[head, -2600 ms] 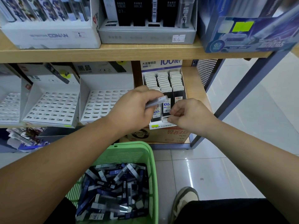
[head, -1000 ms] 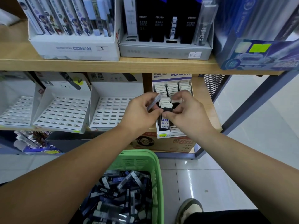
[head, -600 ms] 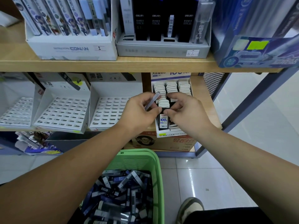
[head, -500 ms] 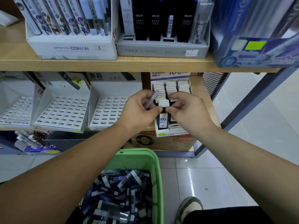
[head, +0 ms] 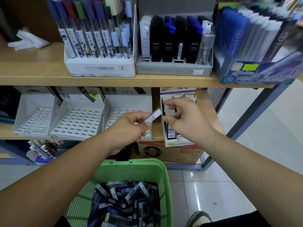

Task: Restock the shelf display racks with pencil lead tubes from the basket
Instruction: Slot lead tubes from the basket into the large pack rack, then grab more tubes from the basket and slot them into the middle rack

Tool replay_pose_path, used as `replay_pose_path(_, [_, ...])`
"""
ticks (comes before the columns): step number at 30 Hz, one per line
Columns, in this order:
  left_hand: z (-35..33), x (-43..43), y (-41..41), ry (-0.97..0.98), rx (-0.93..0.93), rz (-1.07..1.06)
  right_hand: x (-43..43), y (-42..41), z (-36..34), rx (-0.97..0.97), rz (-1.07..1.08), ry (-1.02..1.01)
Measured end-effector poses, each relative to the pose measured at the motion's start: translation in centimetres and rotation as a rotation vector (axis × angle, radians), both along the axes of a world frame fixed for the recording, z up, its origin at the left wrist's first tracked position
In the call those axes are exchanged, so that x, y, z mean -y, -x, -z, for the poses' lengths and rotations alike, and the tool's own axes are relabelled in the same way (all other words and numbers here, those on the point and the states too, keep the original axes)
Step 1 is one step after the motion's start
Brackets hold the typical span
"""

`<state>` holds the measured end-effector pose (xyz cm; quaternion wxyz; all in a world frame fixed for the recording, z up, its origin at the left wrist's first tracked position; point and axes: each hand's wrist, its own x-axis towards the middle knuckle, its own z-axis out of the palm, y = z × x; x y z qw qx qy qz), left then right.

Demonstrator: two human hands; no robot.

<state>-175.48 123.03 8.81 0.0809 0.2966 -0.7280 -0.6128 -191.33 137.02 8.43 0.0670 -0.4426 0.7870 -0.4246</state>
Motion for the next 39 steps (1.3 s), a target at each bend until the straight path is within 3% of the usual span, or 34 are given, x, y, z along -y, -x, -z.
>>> replay_pose_path(3, [-1.3,0.7,-1.6,0.012,-0.057,-0.008,1.4,-2.3,-1.3,-0.117,-0.130,-0.073])
replay_pose_path(5, [-1.9,1.7,-3.0,-0.010,-0.089,-0.089,2.6,-3.8,-1.7,-0.055,-0.124,-0.113])
replay_pose_path(11, [-1.7,5.4,-7.2,-0.112,-0.131,-0.238,7.3,-7.7,-2.7,0.804,-0.011,0.126])
replay_pose_path(15, [0.2,8.1,-9.2,-0.084,-0.107,-0.289,11.2,-10.0,-1.9,1.015,0.044,0.198])
replay_pose_path(19, [3.0,11.1,-9.2,0.399,0.095,-0.323,14.5,-9.6,-0.6,0.667,0.128,0.185])
replay_pose_path(21, [4.3,12.2,-8.9,0.511,0.143,-0.340,16.0,-8.6,-0.2,0.504,0.123,0.218])
replay_pose_path(34, [7.8,13.4,-7.4,0.526,0.179,-0.311,21.9,-7.3,3.9,0.381,0.146,0.112])
replay_pose_path(39, [7.9,13.6,-7.6,0.496,0.189,-0.310,22.0,-7.5,3.0,0.427,0.143,0.103])
